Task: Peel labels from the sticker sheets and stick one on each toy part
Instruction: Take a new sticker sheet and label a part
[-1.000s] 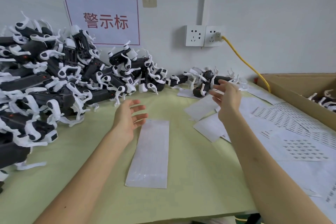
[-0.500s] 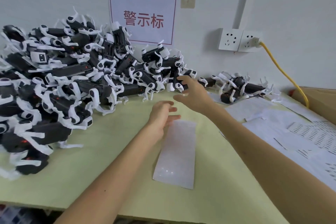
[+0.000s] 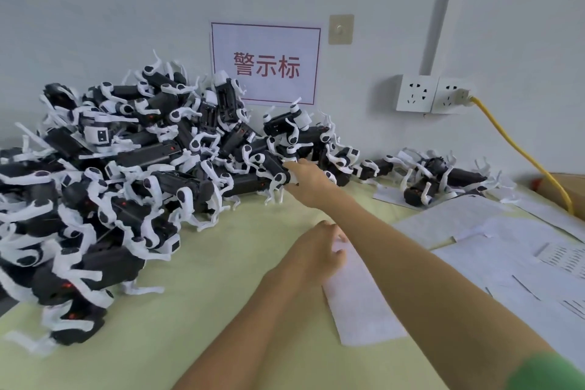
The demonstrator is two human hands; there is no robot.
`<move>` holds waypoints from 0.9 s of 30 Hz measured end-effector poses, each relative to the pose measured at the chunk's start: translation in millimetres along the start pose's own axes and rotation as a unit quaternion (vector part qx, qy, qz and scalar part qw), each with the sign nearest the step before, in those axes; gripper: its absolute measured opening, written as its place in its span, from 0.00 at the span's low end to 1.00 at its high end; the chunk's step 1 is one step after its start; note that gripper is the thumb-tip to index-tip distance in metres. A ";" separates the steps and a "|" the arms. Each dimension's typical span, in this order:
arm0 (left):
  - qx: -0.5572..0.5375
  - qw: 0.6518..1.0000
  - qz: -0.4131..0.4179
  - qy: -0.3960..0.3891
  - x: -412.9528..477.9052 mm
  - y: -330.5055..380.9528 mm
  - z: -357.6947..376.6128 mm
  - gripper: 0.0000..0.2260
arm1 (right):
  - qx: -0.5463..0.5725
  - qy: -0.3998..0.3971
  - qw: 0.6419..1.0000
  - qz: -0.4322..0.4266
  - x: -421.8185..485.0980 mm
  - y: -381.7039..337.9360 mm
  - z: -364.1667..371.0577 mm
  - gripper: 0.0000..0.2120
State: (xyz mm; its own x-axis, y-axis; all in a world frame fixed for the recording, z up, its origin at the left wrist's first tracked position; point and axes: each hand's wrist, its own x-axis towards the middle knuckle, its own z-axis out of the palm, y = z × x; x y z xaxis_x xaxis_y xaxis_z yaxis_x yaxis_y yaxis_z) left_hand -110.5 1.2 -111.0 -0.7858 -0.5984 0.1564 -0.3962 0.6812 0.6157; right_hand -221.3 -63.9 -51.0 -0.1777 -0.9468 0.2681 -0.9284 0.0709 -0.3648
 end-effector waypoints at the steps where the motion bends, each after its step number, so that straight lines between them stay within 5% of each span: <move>1: 0.009 1.000 0.010 -0.013 0.1 -0.2 0.4 0.15 | -0.003 -0.006 1.000 -0.005 -2.4 2.2 -2.4 0.25; 9: 0.000 1.000 0.027 0.000 -0.8 -3.5 -1.5 0.16 | 0.018 0.017 0.999 -0.036 -39.9 10.2 -18.9 0.05; 27: -0.067 0.997 0.027 -0.011 1.5 -8.1 5.1 0.12 | 0.097 0.024 0.994 0.041 -136.6 65.6 -111.5 0.13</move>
State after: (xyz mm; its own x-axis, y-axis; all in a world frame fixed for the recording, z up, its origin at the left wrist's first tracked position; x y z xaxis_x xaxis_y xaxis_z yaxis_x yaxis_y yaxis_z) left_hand -110.9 -3.1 -119.6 -0.8149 -0.5525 0.1754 -0.2879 0.6484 0.7048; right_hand -294.4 105.1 -12.1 -0.2705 -0.9237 0.2713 -0.8302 0.0811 -0.5515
